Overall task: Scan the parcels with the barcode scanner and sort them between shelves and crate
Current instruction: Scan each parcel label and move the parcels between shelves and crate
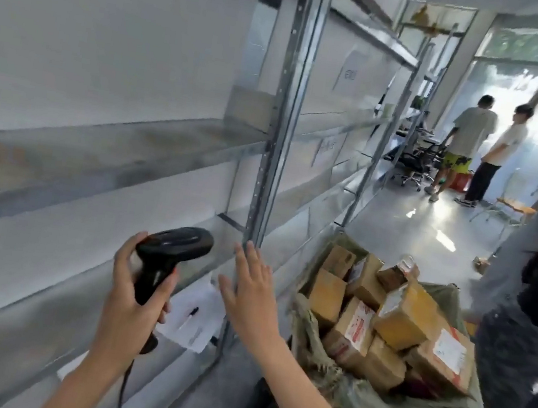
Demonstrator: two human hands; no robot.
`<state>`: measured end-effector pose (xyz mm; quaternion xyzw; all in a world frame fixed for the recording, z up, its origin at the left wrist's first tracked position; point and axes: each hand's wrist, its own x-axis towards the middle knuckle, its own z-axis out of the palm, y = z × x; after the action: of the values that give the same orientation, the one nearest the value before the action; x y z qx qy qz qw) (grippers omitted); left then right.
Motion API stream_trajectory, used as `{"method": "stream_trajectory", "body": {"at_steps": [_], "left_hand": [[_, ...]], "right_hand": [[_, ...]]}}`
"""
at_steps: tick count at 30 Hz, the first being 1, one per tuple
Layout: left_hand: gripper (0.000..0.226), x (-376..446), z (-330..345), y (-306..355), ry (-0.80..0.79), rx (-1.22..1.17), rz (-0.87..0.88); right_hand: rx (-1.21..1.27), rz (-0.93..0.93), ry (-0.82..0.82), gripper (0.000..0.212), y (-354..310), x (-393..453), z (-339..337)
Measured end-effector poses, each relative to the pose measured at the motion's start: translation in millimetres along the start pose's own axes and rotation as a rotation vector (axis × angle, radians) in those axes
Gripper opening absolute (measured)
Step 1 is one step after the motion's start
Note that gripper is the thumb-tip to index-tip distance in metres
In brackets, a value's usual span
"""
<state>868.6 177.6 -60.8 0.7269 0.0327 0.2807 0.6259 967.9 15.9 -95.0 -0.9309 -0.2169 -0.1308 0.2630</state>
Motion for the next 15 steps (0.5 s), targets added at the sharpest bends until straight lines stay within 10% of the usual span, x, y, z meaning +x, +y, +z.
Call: {"method": "stream_trajectory", "body": {"at_steps": [15], "left_hand": [[0.062, -168.3, -229.0, 105.9, 0.528, 0.213, 0.091]], "right_hand": [[0.282, -0.51, -0.075, 0.063, -256.0, -106.6, 26.8]]}}
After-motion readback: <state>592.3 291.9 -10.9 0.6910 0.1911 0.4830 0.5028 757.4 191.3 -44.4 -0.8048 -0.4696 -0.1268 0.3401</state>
